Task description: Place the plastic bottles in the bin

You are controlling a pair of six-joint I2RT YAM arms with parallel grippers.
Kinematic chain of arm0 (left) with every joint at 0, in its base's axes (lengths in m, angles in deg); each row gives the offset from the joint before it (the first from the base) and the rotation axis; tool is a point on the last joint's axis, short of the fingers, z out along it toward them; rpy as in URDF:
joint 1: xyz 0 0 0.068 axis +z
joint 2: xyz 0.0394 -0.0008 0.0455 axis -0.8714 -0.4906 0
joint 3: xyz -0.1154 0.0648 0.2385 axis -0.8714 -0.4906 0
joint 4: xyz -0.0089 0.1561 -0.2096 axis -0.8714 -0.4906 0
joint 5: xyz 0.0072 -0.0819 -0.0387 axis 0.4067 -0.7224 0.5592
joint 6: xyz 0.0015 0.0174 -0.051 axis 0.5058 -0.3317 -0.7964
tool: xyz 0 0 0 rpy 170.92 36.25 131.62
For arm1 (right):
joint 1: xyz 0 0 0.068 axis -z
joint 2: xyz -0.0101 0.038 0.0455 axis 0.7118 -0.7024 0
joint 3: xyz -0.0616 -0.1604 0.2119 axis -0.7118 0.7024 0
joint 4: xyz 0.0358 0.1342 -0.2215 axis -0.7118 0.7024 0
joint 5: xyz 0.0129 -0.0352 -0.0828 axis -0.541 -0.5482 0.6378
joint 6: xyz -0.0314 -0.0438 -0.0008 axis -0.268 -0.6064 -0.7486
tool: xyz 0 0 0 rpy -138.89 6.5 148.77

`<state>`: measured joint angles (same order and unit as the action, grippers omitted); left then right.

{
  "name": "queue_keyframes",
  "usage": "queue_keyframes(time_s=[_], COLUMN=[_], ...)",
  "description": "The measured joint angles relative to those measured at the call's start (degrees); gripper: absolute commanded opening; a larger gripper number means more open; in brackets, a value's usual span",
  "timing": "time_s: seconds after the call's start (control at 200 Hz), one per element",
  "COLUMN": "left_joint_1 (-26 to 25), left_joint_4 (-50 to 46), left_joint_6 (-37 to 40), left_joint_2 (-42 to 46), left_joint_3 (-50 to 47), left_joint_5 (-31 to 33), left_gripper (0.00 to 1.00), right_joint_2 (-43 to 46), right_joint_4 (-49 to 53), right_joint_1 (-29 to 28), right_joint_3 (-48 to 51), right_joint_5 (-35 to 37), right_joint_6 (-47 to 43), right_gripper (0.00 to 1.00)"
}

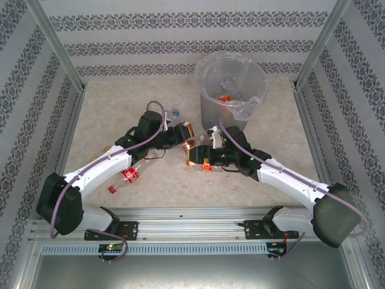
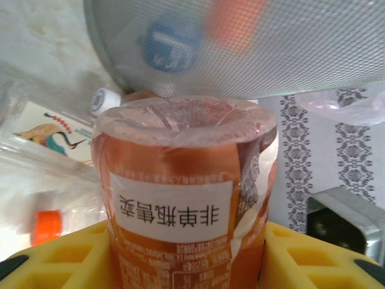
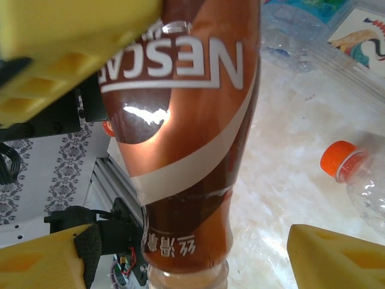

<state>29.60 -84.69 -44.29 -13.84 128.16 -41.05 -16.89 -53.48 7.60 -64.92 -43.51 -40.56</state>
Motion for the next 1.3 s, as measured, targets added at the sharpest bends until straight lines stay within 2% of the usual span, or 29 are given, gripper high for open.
queue_keyframes(time_s=[0.26, 0.4, 0.455, 0.545, 0.62, 0.804, 1.014, 1.179, 1.304], left_joint_1=[0.0, 0.0, 0.0, 0.0, 0.0, -0.1, -0.1, -0.1, -0.1], left_joint_4=[4.3, 6.3, 6.8, 7.5, 8.0, 9.6, 15.5, 19.3, 20.2], left_joint_6=[-1.7, -2.4, -2.7, -3.0, -2.8, -1.3, 2.5, 5.0, 6.2], left_joint_2=[0.0, -0.2, -0.3, -0.3, -0.2, 2.6, 10.3, 11.9, 12.0], left_joint_3=[-0.9, -1.3, -1.5, -1.7, -1.8, -1.9, -3.8, -4.3, -5.0], left_joint_5=[-0.9, -1.6, -1.7, -1.9, -1.9, -2.0, -3.0, -6.4, -8.4], left_gripper=[0.53, 0.58, 0.65, 0.87, 1.00, 1.00, 1.00, 1.00, 1.00], right_joint_2=[-0.5, -0.5, -0.5, -0.5, 0.0, 4.0, 8.2, 7.6, 3.8], right_joint_4=[-0.7, -0.8, -0.7, -0.1, 1.2, 8.0, 17.7, 24.9, 30.6], right_joint_1=[0.0, 0.0, 0.0, 0.0, 0.0, 1.6, 7.9, 12.7, 15.1], right_joint_3=[-0.2, -0.3, -0.3, -0.7, -1.3, -4.7, -13.3, -22.2, -31.7], right_joint_5=[0.1, 0.0, 0.0, 0.0, 0.2, 1.0, 1.6, 1.6, 3.2], right_joint_6=[0.1, 0.1, -0.2, -0.4, -0.8, -3.8, -9.6, -14.5, -18.6], right_gripper=[0.54, 0.43, 0.40, 0.38, 0.36, 0.35, 0.35, 0.35, 0.35])
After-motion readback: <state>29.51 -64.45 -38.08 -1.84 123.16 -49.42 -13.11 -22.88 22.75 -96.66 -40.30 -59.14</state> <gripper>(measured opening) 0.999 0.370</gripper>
